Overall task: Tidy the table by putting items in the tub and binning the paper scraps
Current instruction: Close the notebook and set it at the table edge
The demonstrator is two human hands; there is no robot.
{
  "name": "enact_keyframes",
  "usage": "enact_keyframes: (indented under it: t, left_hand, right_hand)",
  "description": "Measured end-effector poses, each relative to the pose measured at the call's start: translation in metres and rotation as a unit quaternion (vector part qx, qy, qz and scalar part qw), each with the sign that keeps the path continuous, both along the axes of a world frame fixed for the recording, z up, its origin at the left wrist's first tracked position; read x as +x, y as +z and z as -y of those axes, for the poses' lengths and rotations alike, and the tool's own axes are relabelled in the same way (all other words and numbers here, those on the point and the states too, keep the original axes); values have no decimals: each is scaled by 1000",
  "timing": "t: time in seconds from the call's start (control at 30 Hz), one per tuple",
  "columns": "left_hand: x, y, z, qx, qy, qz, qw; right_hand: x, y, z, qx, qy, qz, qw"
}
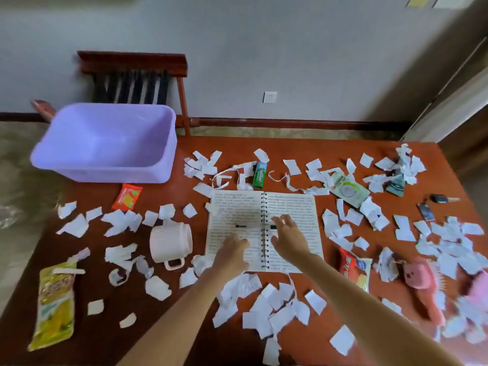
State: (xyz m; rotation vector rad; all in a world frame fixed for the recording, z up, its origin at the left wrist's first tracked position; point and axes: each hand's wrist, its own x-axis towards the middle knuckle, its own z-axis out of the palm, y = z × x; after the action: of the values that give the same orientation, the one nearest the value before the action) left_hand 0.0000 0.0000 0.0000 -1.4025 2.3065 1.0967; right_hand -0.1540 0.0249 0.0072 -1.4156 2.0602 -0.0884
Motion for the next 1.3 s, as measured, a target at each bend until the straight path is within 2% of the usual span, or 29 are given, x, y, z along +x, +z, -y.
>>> enact_keyframes:
  t: [0.07, 0.27, 0.4, 0.5, 0.63, 0.73, 0.83, 0.9, 1.1, 1.3]
  left_hand:
    - [7, -7, -1, -42, -8, 24, 999]
    - [32, -12, -7, -76, -23, 125, 989]
    - [43, -4, -5, -71, -52, 202, 975]
    - [38, 10, 6, -42, -21, 191, 980]
    - [15, 21, 30, -103, 34, 141, 984]
    - [-1, 12, 46, -146, 1, 111, 983]
    - [-6, -12, 47, -114, -9, 115, 987]
    - [-3, -26, 47, -125, 6, 126, 984]
    - [-1, -28, 66, -117, 182, 105, 971]
    - [-9, -23, 71, -97, 289, 92, 948]
  right_hand:
    - [3, -3, 6, 0, 9, -26, 1000]
    - [15, -18, 12, 23, 13, -80, 996]
    - [7, -27, 6, 29, -44, -50, 997]
    - [-2, -32, -3, 54, -93, 4, 994]
    - [-5, -32, -5, 79, -76, 34, 993]
    - [-4, -27, 4, 80, -52, 35, 995]
    - [-2, -27, 14, 72, -60, 58, 994]
    - [-2, -29, 19, 81, -60, 65, 993]
    - [-7, -33, 22, 80, -64, 77, 992]
    - [-9, -37, 21, 76, -65, 90, 991]
